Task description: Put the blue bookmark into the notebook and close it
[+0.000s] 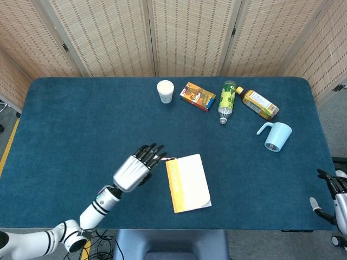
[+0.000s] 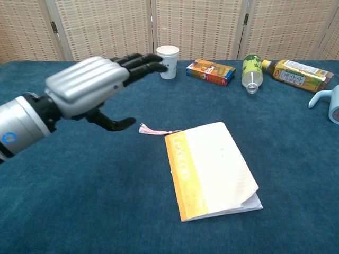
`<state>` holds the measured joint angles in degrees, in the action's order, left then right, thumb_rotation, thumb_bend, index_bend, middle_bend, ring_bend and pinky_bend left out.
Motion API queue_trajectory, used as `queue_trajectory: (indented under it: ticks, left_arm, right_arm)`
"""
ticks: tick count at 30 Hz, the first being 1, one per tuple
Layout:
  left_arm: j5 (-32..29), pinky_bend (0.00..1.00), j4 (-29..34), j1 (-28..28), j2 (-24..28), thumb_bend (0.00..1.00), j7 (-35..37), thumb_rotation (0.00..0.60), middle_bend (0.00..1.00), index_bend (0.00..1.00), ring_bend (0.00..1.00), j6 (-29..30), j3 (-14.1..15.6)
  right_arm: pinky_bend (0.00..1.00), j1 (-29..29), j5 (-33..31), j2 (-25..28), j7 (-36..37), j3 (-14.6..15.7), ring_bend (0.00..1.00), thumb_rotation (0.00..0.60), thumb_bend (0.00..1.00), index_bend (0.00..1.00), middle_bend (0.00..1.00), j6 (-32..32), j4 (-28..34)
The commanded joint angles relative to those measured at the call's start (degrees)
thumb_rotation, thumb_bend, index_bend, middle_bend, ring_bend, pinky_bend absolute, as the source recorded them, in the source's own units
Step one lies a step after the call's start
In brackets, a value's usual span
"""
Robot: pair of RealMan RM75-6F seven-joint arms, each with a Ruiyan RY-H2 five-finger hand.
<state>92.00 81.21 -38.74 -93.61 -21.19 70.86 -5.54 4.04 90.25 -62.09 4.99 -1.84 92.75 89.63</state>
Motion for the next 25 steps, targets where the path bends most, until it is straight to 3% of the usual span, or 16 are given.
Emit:
queue_trajectory:
  ticks: [1,7,12,25]
  left_arm:
    - [-7.74,0.21,5.92,6.34,6.23,0.35,2.9,0.6,0.03,0.09,0.02,2.77,-0.28]
    - [-15.32,0.21,9.85,13.34,13.06,0.35,5.33,0.6,0.03,0.09,0.02,6.14,0.07]
    - [-17.67,0.21,11.34,18.22,16.95,0.35,6.71,0.6,0.03,0.1,0.02,8.98,1.69]
    - [-9.33,0.21,15.12,27.07,20.5,0.35,7.98,0.6,0.03,0.11,0.02,19.06,6.63]
  right_arm:
    - [0.23,-0.9,0.53,0.43,-0.34,0.05,0.27,0.6,0.25,0.17,0.29,-1.1,-0.04]
    - [0.22,-2.65,1.42,0.7,-0.97,-0.09,0.16,0.6,0.25,0.11,0.22,-2.88,0.05]
    - [0.17,-3.85,1.48,0.55,-1.55,-0.19,0.11,0.6,0.25,0.06,0.16,-4.35,0.36]
    - [0.15,-5.53,0.79,-0.2,-2.03,-0.38,0.1,0.6,0.25,0.05,0.14,-6.24,0.93]
